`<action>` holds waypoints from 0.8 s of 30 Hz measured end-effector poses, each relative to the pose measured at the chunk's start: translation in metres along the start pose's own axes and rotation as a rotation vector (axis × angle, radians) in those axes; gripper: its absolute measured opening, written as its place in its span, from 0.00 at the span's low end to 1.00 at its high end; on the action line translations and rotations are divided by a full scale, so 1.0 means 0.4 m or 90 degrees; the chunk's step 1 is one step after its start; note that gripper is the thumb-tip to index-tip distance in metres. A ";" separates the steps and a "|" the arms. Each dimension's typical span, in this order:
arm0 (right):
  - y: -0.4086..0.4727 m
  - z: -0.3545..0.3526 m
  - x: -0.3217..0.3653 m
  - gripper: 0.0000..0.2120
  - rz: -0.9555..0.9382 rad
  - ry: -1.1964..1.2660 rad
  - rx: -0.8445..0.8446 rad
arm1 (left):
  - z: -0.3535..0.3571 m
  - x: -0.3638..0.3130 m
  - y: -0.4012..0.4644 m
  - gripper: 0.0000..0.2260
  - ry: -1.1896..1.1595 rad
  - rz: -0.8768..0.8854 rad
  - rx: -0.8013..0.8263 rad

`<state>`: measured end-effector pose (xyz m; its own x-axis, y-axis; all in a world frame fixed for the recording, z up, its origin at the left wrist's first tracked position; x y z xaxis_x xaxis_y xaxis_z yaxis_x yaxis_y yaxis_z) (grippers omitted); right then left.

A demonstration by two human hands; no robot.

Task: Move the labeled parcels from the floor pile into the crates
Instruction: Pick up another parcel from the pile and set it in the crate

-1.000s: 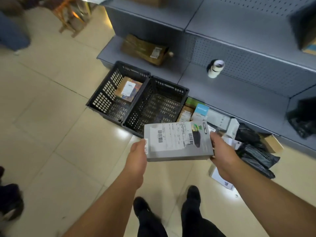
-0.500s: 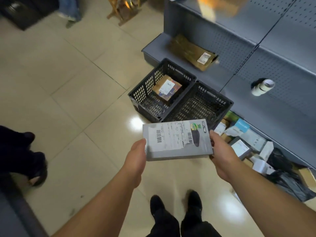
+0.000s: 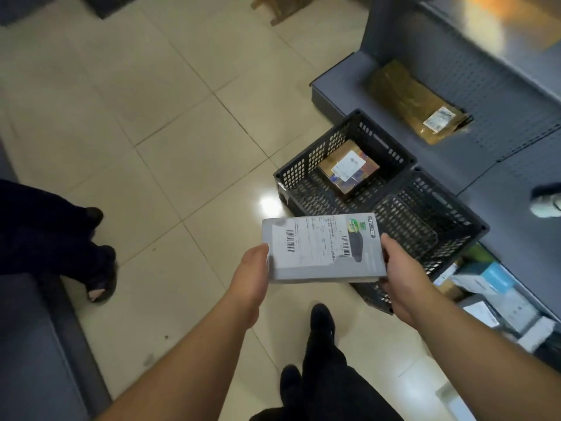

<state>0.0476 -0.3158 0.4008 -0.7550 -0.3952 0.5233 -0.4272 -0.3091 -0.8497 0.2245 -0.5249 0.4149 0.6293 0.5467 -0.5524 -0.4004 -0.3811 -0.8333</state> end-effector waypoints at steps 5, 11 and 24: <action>0.091 0.107 0.117 0.20 0.003 -0.033 0.020 | -0.072 -0.089 0.076 0.22 -0.021 -0.005 -0.025; 0.202 0.239 0.200 0.20 0.018 -0.056 0.029 | -0.172 -0.159 0.183 0.18 -0.048 -0.049 -0.044; 0.392 0.409 0.258 0.21 0.068 0.032 -0.060 | -0.332 -0.370 0.481 0.27 0.091 -0.059 0.038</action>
<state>-0.0159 -0.5467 0.3324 -0.8217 -0.3773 0.4271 -0.3859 -0.1831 -0.9042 0.1426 -0.7781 0.3392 0.7522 0.4642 -0.4676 -0.3721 -0.2864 -0.8829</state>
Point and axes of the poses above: each hand's wrist, its own y-axis towards the middle knuckle, its own z-axis out of the palm, x = y × z, the point moved 6 cm from there along y, towards the middle knuckle, and after that the axes turned 11 degrees about x, right-handed, at the moved point
